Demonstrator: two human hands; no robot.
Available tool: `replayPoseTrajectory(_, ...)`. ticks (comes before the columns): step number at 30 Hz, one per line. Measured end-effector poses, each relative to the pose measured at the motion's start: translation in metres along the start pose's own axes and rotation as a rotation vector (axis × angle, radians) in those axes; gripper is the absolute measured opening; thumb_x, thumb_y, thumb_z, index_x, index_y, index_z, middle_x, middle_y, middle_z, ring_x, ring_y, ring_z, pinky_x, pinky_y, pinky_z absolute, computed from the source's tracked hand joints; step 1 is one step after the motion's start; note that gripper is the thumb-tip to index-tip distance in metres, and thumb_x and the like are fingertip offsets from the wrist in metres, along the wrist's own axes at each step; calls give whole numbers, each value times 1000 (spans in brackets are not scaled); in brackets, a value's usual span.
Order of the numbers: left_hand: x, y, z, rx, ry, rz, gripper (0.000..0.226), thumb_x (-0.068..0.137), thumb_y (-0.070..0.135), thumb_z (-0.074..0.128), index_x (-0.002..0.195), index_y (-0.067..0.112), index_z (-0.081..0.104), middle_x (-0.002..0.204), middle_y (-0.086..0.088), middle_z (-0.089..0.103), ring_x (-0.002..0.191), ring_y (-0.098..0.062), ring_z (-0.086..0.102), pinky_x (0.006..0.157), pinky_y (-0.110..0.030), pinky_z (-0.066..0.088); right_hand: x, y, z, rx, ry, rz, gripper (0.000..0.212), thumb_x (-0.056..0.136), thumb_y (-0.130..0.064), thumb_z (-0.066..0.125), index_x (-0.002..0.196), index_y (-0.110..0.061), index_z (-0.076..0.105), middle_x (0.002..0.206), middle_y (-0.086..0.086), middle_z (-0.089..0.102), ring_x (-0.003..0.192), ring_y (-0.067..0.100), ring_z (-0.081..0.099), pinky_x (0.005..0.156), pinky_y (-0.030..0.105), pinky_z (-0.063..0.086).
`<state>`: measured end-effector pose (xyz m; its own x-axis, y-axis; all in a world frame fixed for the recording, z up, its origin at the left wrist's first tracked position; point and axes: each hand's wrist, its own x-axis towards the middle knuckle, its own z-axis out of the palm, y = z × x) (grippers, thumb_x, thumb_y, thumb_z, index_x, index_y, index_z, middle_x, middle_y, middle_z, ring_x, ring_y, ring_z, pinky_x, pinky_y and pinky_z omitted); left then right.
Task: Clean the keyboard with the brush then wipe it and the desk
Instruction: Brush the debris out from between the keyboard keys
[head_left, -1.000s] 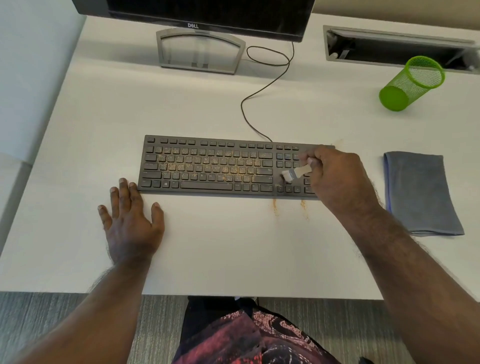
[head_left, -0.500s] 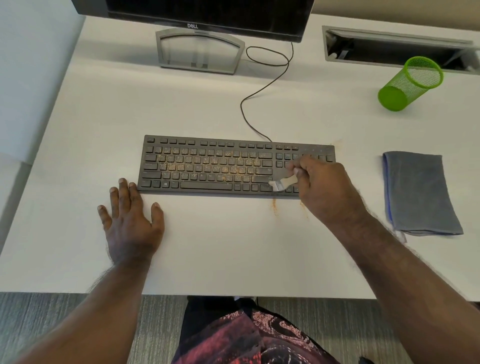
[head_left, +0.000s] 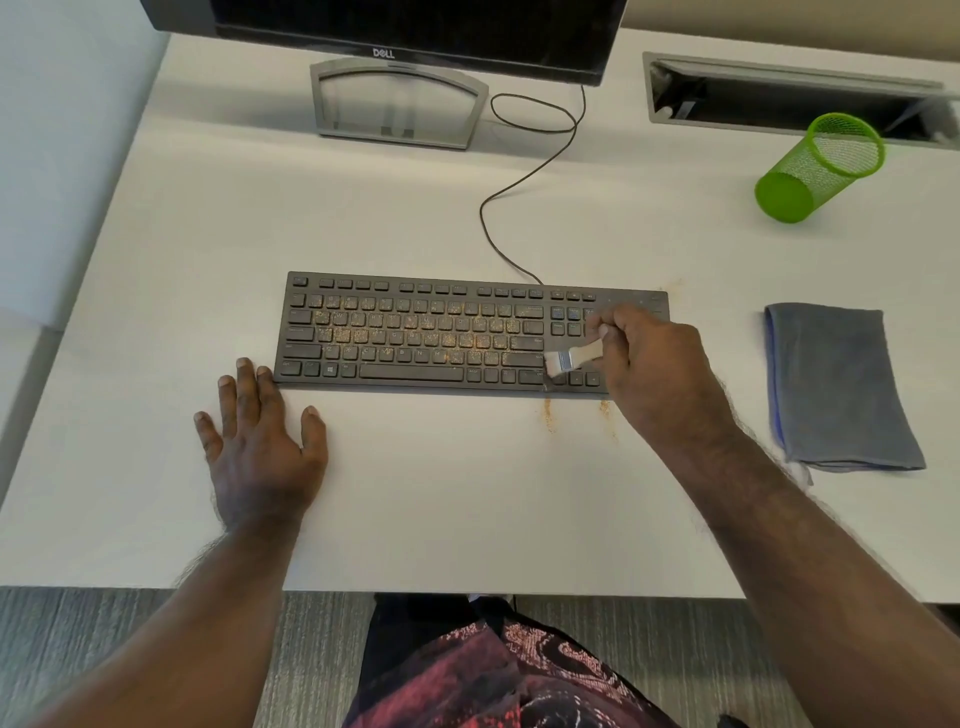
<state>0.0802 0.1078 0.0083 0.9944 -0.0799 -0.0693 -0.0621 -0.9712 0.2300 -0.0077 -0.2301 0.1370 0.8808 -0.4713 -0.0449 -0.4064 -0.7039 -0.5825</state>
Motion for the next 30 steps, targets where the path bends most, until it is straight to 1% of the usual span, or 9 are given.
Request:
replayPoseTrajectory(3, 0, 0, 0, -7, 6, -5, 79, 94, 49, 27, 161, 7, 23, 171, -5, 11, 158, -25, 6, 127, -51, 1, -5, -1, 3, -100, -64, -25, 23, 99, -14, 47, 104, -17, 69, 82, -9, 67, 54, -3, 55, 52, 10, 39)
replayPoseTrajectory(5, 0, 0, 1, -5, 4, -5, 79, 94, 50, 27, 161, 8, 22, 171, -5, 11, 158, -25, 6, 127, -51, 1, -6, 0, -2, -139, -96, -8, 23, 98, -14, 47, 100, -20, 69, 76, -15, 63, 51, -7, 52, 46, 9, 28)
replayPoseTrajectory(9, 1, -1, 1, 0, 1, -5, 80, 94, 50, 25, 161, 8, 21, 172, -4, 10, 158, -24, 5, 127, -50, 0, -8, 9, -13, -54, -61, -18, 23, 99, -15, 49, 105, -23, 70, 91, -11, 69, 63, 0, 56, 58, 20, 42)
replayPoseTrajectory(11, 1, -1, 1, 3, 1, -4, 80, 94, 50, 26, 161, 8, 21, 172, -4, 10, 158, -24, 5, 127, -51, 0, -12, 13, -16, -64, -89, -75, 21, 99, -14, 51, 105, -22, 70, 94, -13, 68, 74, 5, 61, 64, 15, 45)
replayPoseTrajectory(14, 1, -1, 1, 8, -6, -5, 80, 94, 51, 25, 162, 8, 20, 172, -4, 8, 158, -23, 4, 127, -50, 0, -15, 24, -22, -149, -106, -78, 21, 97, -9, 53, 101, -18, 71, 92, -11, 68, 65, 1, 53, 59, 7, 36)
replayPoseTrajectory(19, 1, -2, 1, 11, -8, -2, 80, 94, 51, 25, 162, 8, 20, 172, -4, 8, 158, -23, 4, 127, -50, 0, -13, 45, -36, -177, 28, 61, 23, 97, -10, 49, 104, -17, 70, 100, 2, 73, 84, 22, 68, 74, 31, 53)
replayPoseTrajectory(23, 1, -2, 1, 15, -9, 1, 80, 95, 50, 26, 162, 8, 19, 172, -5, 8, 158, -24, 5, 127, -51, 1, -21, 42, -31, -137, 84, -5, 22, 98, -11, 49, 107, -14, 69, 101, 4, 73, 84, 21, 67, 72, 26, 48)
replayPoseTrajectory(27, 1, -1, 1, 9, -2, 4, 79, 95, 50, 27, 161, 7, 21, 171, -6, 10, 158, -25, 6, 127, -52, 2, -26, 40, -20, -82, 12, 7, 21, 97, -13, 50, 101, -20, 69, 101, -2, 74, 85, 17, 71, 75, 34, 57)
replayPoseTrajectory(30, 1, -1, 0, 14, -6, 6, 79, 95, 50, 26, 161, 7, 20, 172, -6, 9, 158, -25, 6, 127, -52, 2, -22, 39, -22, -63, 48, 8, 21, 99, -13, 48, 103, -18, 69, 102, -2, 73, 86, 15, 70, 68, 21, 52)
